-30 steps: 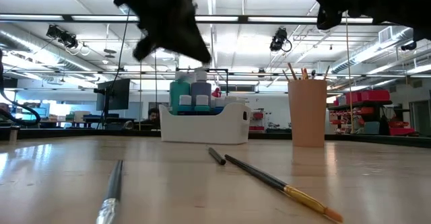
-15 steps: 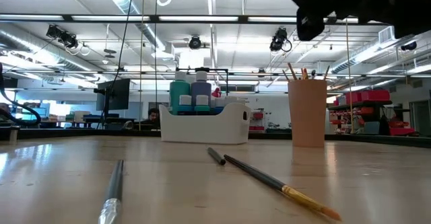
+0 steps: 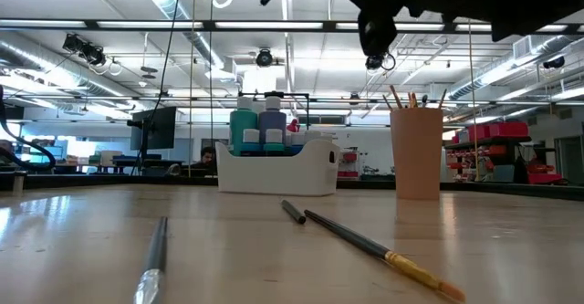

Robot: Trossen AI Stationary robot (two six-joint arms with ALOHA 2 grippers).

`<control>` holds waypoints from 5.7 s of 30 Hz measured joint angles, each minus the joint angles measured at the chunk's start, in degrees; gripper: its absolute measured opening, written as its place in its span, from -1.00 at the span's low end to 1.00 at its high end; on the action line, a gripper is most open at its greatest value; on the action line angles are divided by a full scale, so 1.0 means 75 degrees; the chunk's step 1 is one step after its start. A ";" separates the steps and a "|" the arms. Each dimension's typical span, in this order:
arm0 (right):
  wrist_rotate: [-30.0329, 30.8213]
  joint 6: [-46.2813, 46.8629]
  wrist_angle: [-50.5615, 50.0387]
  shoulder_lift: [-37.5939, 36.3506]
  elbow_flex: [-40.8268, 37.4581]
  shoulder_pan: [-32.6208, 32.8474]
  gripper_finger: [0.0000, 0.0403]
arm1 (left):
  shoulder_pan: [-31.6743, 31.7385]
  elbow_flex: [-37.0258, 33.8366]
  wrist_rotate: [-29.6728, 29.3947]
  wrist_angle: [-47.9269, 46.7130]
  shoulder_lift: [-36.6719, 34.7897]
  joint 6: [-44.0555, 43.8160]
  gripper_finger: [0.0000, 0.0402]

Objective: Pick & Place Paint Supplies
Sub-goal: Put the silver paintbrush into the cup

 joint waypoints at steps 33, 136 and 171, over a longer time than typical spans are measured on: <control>0.0409 -0.0599 -0.0296 0.0400 0.0758 -0.0192 -0.90 | 0.0003 0.0000 -0.0254 0.0343 0.0000 0.0020 -0.97; 0.5127 -0.1800 -0.6004 -0.4601 -0.0379 -0.0268 -0.37 | 0.0015 0.0003 0.0102 -0.2749 0.0000 -0.2221 -0.84; -0.0036 -0.1708 -0.3217 -0.2185 -0.0379 0.0035 -0.40 | -0.0554 0.0001 0.5003 -0.1246 0.1785 0.0540 -0.49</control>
